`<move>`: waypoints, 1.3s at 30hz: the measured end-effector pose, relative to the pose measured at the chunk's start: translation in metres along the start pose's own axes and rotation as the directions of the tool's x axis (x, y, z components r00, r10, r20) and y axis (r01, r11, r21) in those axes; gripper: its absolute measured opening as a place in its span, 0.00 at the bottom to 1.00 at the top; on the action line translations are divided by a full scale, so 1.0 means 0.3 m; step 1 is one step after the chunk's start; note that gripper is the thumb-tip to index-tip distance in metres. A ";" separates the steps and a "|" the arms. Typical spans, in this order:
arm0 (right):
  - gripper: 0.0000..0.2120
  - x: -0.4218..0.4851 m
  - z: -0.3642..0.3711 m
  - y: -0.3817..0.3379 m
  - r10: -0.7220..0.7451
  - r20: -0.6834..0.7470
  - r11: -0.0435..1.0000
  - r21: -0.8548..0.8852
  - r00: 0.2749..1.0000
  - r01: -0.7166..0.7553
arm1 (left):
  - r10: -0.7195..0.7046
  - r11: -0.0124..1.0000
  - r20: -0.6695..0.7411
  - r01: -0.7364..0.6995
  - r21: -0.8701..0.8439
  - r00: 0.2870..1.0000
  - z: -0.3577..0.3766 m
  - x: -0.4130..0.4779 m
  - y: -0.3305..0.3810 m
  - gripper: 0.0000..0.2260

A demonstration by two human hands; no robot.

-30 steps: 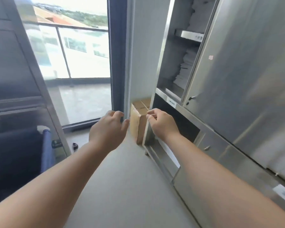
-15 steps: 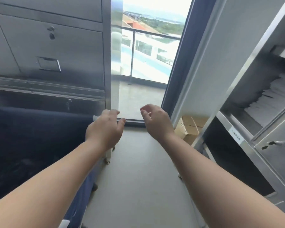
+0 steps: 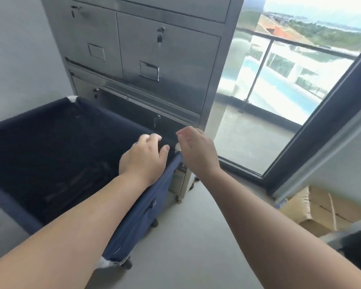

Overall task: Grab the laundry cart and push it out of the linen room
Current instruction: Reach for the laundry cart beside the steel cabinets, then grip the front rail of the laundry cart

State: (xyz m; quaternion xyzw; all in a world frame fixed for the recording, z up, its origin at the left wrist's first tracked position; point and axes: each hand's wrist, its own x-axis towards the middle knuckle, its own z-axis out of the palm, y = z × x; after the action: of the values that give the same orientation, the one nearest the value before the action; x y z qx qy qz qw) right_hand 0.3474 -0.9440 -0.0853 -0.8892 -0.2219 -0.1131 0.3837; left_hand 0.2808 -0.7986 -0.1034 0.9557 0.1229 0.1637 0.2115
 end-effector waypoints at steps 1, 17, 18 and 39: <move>0.12 0.015 0.012 0.012 -0.040 0.028 0.999 0.009 0.999 0.040 | -0.034 0.999 -0.015 0.034 0.016 0.999 0.010 -0.003 -0.001 0.21; 0.11 0.055 0.142 0.143 -0.392 0.252 0.909 0.254 0.884 0.331 | -0.489 0.844 -0.172 0.513 0.153 0.855 0.162 -0.166 0.059 0.19; 0.11 0.045 0.153 0.144 -0.400 0.261 0.906 0.258 0.879 0.335 | -0.498 0.837 -0.173 0.523 0.157 0.849 0.170 -0.182 0.053 0.19; 0.15 0.060 0.398 0.332 -0.610 0.515 0.791 0.349 0.602 0.503 | -0.725 0.598 -0.255 0.769 0.226 0.639 0.408 -0.267 -0.032 0.19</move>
State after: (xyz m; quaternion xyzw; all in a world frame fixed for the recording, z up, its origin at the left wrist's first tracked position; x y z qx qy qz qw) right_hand 0.4148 -0.9115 -0.2226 -0.7267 -0.6072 0.0812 0.3109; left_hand 0.2506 -0.8591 -0.2334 0.8228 0.5505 0.1029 0.0968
